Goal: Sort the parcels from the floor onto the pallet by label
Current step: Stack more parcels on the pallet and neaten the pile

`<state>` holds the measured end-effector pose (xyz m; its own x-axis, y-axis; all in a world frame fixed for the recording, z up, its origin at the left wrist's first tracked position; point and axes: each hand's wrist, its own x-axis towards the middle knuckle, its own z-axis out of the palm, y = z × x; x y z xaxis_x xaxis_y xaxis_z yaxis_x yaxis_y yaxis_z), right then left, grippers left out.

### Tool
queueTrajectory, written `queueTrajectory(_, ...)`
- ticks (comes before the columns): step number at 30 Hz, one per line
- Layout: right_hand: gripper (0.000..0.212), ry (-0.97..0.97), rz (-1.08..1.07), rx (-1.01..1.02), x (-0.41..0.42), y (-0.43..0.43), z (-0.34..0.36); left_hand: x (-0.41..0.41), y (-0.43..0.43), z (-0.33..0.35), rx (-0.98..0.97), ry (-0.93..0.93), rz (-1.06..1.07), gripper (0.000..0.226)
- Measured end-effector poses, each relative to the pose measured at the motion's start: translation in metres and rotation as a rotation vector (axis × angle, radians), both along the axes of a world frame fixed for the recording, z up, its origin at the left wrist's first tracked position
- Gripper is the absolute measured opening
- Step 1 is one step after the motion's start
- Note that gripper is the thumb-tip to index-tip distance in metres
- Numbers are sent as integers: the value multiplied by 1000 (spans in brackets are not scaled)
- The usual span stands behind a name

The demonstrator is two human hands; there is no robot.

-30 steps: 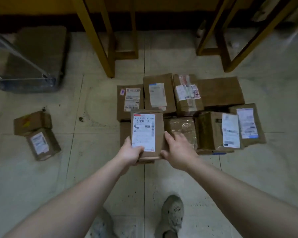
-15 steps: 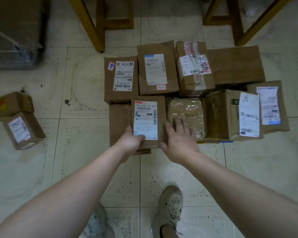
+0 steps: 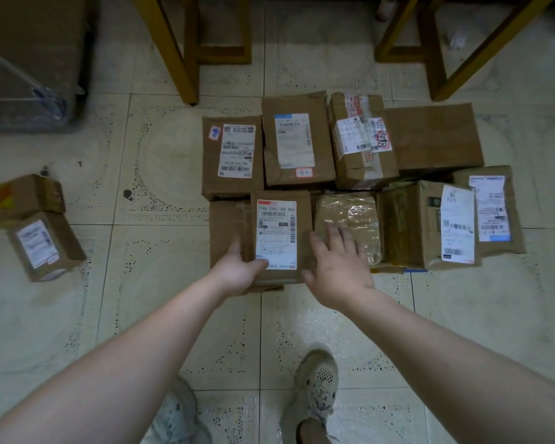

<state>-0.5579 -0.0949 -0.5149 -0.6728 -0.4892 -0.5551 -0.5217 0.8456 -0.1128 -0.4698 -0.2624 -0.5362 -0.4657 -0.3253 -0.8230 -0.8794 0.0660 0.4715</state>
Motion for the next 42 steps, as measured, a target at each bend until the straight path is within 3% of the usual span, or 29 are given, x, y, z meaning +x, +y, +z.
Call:
queueTrajectory(5,76,4,16,12,15,-39,57,42,-46,66,-61,23,27,86)
queueTrajectory(12,76,-31,56,-119,79,-147,204,146,-155,215,-223,40,35,85)
queueTrajectory(20,76,-23,116,-214,179,-275,349,279,-278,378,-421,153,66,80)
queueTrajectory(25,76,19,193,-294,204,-346,411,316,-339,447,-529,235,118,78)
queueTrajectory(32,75,63,233,-356,205,-438,439,327,-413,492,-615,259,211,76)
queueTrajectory(42,72,-6,277,-356,180,-568,410,321,-526,464,-517,132,287,77)
